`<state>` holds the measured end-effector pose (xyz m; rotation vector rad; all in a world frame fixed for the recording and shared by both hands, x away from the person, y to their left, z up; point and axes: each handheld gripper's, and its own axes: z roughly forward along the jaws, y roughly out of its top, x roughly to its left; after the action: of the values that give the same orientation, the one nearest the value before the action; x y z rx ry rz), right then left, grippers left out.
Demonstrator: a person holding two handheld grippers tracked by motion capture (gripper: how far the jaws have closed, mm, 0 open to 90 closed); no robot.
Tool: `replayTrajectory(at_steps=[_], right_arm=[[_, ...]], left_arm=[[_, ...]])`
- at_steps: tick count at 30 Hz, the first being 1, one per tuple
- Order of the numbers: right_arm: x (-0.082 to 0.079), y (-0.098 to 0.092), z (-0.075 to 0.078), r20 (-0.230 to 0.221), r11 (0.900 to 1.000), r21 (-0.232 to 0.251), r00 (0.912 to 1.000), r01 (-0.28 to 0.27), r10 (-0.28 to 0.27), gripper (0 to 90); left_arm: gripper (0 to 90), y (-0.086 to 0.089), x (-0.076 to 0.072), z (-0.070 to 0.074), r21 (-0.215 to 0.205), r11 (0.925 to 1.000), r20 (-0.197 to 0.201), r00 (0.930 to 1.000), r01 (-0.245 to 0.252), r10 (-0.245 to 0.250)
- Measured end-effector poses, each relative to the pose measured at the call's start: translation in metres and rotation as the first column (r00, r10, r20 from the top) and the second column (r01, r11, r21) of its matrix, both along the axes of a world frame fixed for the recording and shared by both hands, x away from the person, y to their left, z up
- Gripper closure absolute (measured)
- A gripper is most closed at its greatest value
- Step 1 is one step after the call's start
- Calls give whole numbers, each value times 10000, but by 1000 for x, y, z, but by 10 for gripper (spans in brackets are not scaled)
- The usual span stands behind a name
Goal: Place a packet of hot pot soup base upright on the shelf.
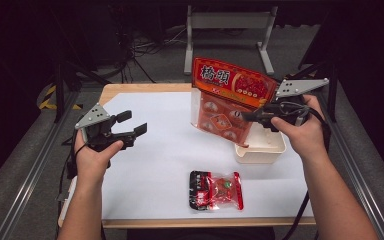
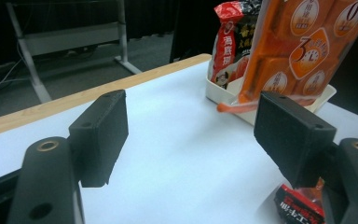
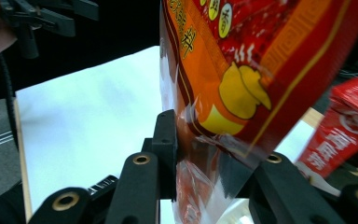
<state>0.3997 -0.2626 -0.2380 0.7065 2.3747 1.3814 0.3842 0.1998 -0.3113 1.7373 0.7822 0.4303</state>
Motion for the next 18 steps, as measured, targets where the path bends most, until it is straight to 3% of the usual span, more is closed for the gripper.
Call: replayTrajectory(at_steps=[18], right_arm=[[8, -39, -1, 71, 9932, 99, 9932, 1163, -1164, 708]], left_arm=[[236, 6, 8, -10, 189, 9998, 23, 10000, 53, -53]])
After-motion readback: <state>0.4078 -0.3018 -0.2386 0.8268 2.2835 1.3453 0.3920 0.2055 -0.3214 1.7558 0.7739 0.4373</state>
